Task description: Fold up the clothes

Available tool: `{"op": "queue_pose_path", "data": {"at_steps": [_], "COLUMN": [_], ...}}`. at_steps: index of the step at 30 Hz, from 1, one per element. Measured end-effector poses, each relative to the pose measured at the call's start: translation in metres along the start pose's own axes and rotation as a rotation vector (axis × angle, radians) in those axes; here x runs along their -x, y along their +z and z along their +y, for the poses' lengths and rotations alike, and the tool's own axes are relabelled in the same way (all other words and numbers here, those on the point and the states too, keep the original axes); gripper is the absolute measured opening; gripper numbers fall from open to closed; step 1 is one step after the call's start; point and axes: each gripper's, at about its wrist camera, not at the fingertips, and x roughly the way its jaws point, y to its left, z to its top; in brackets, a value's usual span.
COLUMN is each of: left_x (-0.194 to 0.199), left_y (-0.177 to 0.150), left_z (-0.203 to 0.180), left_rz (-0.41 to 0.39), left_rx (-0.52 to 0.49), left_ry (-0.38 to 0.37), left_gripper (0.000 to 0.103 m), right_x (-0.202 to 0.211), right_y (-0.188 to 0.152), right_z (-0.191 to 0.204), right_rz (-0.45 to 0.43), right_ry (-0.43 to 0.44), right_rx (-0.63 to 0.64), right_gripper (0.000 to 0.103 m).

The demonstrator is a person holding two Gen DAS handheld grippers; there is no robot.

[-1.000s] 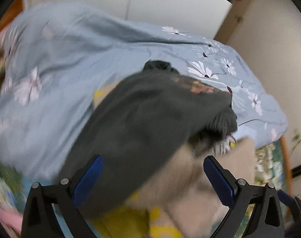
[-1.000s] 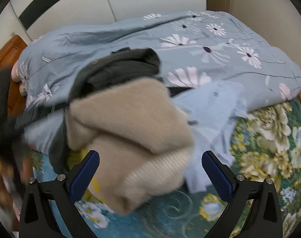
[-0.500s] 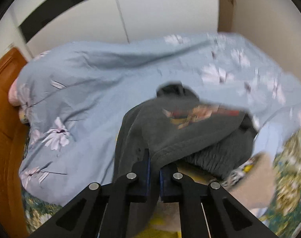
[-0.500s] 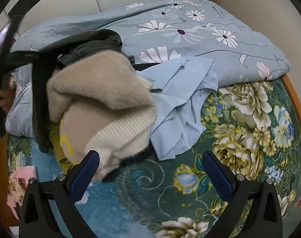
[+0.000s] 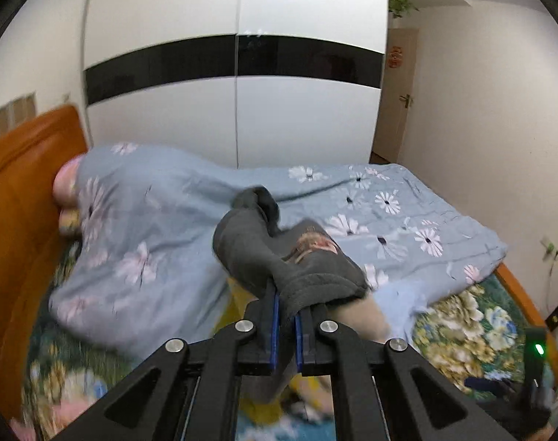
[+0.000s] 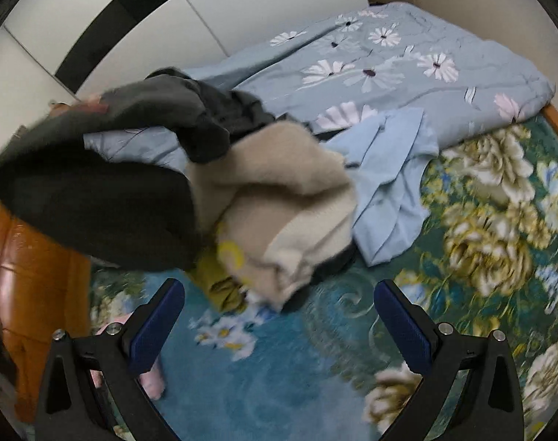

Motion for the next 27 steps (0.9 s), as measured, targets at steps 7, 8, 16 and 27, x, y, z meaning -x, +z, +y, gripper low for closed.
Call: {"op": "queue_pose_path", "data": {"at_steps": [7, 8, 16, 27], "left_x": [0.078, 0.080, 0.115, 0.124], "left_y": [-0.087, -0.102, -0.184, -0.215], "left_z": [-0.007, -0.006, 0.013, 0.044], "left_rz": [0.080, 0.112, 0.257, 0.326], "left_rx": [0.045, 0.059, 0.112, 0.234], "left_ry": [-0.037, -0.033, 0.035, 0.122], "left_gripper": [0.007, 0.007, 0.007, 0.007], "right_x": [-0.015, -0.017, -0.060, -0.173], "right_y": [-0.064, -0.071, -0.098, -0.142], "right_z": [-0.014, -0.015, -0.004, 0.011], "right_rz": [0.172, 0.192, 0.274, 0.458], "right_ry": [0.246, 0.273, 0.427, 0.362], "right_rx": [-0.147, -0.158, -0.279, -0.438], "right_gripper": [0.103, 0.103, 0.103, 0.103]}}
